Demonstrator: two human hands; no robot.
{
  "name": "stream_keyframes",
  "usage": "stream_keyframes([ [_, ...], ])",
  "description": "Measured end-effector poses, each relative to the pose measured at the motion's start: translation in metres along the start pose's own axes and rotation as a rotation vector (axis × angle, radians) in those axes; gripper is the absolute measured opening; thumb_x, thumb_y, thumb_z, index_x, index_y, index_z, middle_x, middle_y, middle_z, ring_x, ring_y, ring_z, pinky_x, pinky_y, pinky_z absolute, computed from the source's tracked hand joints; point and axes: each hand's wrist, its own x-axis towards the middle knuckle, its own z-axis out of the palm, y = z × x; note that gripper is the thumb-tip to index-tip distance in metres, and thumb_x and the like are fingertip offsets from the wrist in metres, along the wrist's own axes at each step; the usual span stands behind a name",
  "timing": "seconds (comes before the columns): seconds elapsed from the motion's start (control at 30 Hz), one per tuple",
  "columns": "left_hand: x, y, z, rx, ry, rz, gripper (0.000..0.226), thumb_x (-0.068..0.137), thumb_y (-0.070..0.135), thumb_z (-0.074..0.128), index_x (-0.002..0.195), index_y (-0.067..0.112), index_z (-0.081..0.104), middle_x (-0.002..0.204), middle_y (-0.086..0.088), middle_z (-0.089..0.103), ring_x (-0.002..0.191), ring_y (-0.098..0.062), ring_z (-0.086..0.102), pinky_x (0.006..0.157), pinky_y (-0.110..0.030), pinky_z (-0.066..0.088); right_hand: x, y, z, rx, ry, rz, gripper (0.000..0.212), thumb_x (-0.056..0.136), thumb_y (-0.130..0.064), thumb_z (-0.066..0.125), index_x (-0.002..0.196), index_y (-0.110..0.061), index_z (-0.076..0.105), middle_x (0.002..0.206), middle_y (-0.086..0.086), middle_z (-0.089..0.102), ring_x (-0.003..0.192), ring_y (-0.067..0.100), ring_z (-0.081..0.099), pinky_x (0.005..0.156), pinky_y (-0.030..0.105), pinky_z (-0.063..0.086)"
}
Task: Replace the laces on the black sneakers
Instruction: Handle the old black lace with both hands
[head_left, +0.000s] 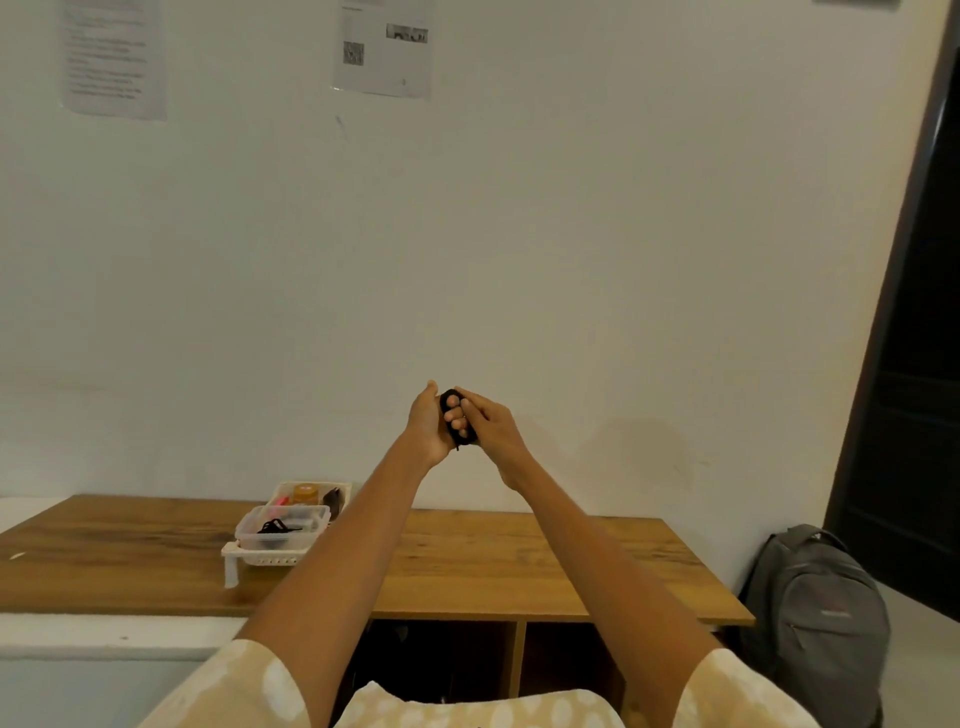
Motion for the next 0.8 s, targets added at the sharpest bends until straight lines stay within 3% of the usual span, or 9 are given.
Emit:
stream_keyframes([
  [0.27, 0.003, 0.0, 0.002, 0.141, 0.024, -0.039, 0.049, 0.103, 0.034, 0.029, 0.062, 0.012, 0.044, 0.044, -0.001, 0.042, 0.041, -0.016, 0.042, 0.052, -0.027, 0.041, 0.008, 0.011, -0.003, 0.01, 0.214, 0.017, 0.024, 0.094, -0.012, 0.056, 0.114, -0.012, 0.068, 0.104, 0.004, 0.071, 0.099, 0.013, 0.064, 0.082, 0.019, 0.051],
  [0.43, 0.016, -0.013, -0.002, 0.332, 0.123, 0.016, 0.028, 0.101, 0.033, 0.039, 0.095, 0.012, 0.056, 0.066, -0.002, 0.046, 0.061, -0.017, 0.05, 0.065, -0.031, 0.043, 0.015, 0.025, 0.007, -0.085, 0.358, 0.009, 0.025, 0.095, -0.008, 0.052, 0.114, -0.009, 0.068, 0.11, 0.005, 0.069, 0.095, 0.011, 0.06, 0.073, 0.01, 0.045],
  [0.57, 0.02, -0.025, -0.02, 0.25, 0.129, 0.041, 0.026, 0.099, 0.022, 0.047, 0.108, 0.001, 0.058, 0.079, -0.007, 0.053, 0.071, -0.019, 0.055, 0.077, -0.035, 0.052, 0.023, 0.037, 0.013, -0.106, 0.425, 0.059, 0.025, 0.094, -0.006, 0.052, 0.114, -0.007, 0.068, 0.108, 0.009, 0.069, 0.091, 0.012, 0.058, 0.079, 0.021, 0.046],
  [0.7, 0.025, -0.03, -0.055, 0.412, 0.258, 0.085, 0.035, 0.089, -0.001, 0.059, 0.123, -0.007, 0.054, 0.09, -0.015, 0.062, 0.067, -0.017, 0.056, 0.066, -0.026, 0.051, 0.032, 0.057, 0.032, -0.079, 0.398, 0.157, 0.025, 0.093, -0.006, 0.052, 0.111, -0.004, 0.069, 0.081, 0.01, 0.065, 0.073, 0.016, 0.056, 0.066, 0.021, 0.046],
  [0.8, 0.035, -0.031, -0.088, 0.415, 0.401, 0.092, 0.037, 0.086, -0.003, 0.062, 0.122, -0.007, 0.056, 0.094, -0.02, 0.063, 0.065, -0.019, 0.057, 0.065, -0.028, 0.053, 0.044, 0.078, 0.059, -0.087, 0.32, 0.2, 0.023, 0.093, -0.008, 0.054, 0.111, -0.005, 0.068, 0.086, 0.008, 0.068, 0.074, 0.016, 0.062, 0.07, 0.021, 0.049],
])
